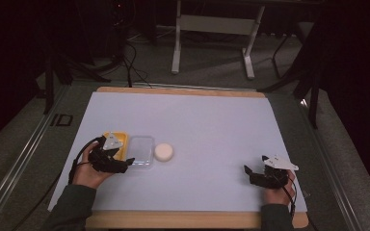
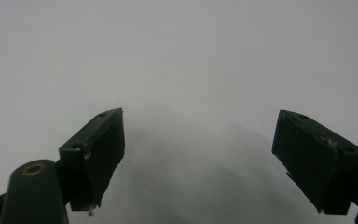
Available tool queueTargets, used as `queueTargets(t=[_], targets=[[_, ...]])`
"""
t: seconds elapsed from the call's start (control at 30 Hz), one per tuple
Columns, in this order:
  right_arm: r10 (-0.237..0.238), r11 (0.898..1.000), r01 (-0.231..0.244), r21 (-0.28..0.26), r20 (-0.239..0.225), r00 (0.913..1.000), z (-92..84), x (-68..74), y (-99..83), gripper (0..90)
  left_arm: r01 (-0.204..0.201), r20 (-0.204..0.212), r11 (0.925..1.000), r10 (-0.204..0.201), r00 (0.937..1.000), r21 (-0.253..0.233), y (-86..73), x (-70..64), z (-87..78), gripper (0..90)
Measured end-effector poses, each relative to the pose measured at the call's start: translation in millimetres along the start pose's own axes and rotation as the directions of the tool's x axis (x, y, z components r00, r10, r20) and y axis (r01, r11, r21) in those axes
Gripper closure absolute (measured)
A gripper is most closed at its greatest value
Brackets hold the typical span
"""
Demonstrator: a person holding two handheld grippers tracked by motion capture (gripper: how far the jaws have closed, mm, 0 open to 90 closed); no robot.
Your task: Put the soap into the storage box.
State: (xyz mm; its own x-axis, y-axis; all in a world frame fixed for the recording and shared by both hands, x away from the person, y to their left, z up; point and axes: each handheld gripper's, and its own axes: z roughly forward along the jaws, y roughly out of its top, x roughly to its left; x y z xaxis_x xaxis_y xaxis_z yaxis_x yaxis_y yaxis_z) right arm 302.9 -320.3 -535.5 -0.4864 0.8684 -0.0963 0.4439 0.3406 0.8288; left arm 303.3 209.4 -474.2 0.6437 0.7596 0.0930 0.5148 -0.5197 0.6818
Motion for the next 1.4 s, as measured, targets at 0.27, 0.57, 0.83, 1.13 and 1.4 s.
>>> queueTargets(t=[0.27, 0.57, 0.83, 1.13, 1.4], targets=[[-0.001, 1.000, 0.001, 0.002, 0.000, 1.0000, -0.2, 0.0, 0.0, 16.6, -0.010, 0.009, 0.9999, 0.010, 0.9999, 0.004, 6.9, -0.5, 3.2, 27.3], [0.000, 1.000, 0.000, -0.002, -0.001, 1.0000, -0.4, 0.0, -0.1, 16.5, -0.030, 0.020, 0.9995, 0.029, 0.9994, 0.011, 14.0, -1.4, 6.5, 27.2], [0.001, 1.000, -0.001, -0.002, 0.000, 1.0000, -0.6, 0.1, -0.1, 16.5, -0.045, 0.030, 0.9989, 0.045, 0.9985, 0.013, 23.4, -2.1, 9.7, 27.1], [0.000, 1.000, 0.000, -0.002, 0.000, 1.0000, -0.6, 0.1, -0.1, 16.5, -0.065, 0.044, 0.9978, 0.064, 0.9970, 0.016, 31.9, -3.5, 13.4, 27.1], [0.000, 1.000, 0.000, -0.003, 0.000, 1.0000, -0.8, 0.2, -0.2, 16.5, -0.077, 0.062, 0.9968, 0.075, 0.9952, 0.024, 36.8, -4.1, 18.3, 27.0]])
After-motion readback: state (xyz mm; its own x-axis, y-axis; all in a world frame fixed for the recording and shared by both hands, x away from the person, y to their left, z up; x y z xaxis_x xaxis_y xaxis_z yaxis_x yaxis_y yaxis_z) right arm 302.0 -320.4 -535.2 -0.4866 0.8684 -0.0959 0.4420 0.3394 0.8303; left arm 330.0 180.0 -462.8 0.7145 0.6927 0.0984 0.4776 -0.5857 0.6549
